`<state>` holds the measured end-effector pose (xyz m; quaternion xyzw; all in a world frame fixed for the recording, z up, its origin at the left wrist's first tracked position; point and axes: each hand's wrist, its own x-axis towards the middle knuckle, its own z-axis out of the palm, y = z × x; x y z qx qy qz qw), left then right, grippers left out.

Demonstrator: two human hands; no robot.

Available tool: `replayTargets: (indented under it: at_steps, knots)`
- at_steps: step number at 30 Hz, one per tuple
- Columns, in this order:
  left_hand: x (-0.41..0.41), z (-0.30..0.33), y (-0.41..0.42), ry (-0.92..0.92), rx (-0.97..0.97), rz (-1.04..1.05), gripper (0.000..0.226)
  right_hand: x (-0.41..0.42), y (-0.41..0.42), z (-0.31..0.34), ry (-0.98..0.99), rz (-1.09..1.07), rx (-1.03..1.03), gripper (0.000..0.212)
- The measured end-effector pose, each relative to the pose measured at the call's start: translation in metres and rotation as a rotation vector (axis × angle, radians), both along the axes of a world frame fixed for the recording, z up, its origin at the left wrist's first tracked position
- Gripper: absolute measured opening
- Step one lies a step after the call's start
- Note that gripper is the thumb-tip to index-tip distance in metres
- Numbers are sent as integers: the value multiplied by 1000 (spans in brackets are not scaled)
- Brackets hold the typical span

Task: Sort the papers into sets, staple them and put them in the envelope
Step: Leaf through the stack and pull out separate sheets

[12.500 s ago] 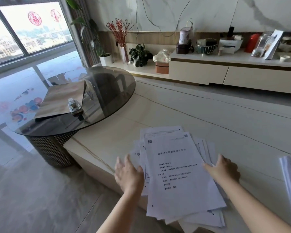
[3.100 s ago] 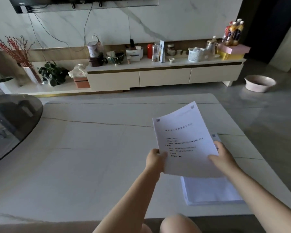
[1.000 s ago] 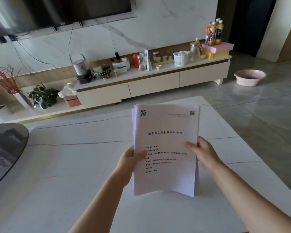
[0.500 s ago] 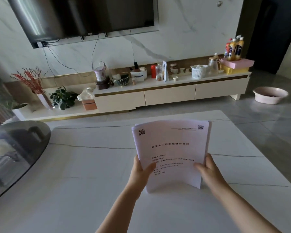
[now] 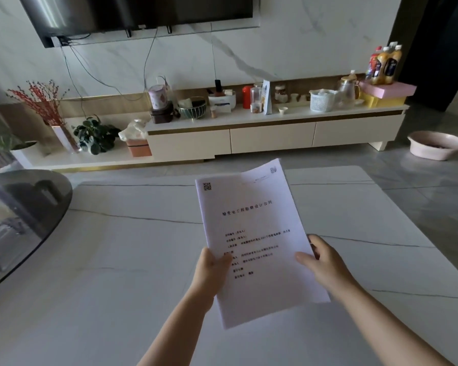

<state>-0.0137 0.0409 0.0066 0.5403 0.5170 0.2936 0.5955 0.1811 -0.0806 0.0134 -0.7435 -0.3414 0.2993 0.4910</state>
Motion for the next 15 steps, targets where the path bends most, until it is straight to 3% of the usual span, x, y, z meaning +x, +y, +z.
replayTargets:
  at_steps: [6,8,10,12,15]
  knots:
    - [-33,-26,-8,101,-141,34,23,-23,-3,-29,148,81,-63,25]
    - [-40,-37,-8,308,-45,81,39,-29,1,-38,131,120,-104,19]
    - [-42,-42,-9,555,194,138,55,-32,5,-42,94,145,-137,15]
    - [-34,-34,-14,496,318,101,50,-33,7,-42,86,149,-140,18]
    - [-6,-21,-25,175,73,-138,46,-33,12,-36,95,174,-102,17]
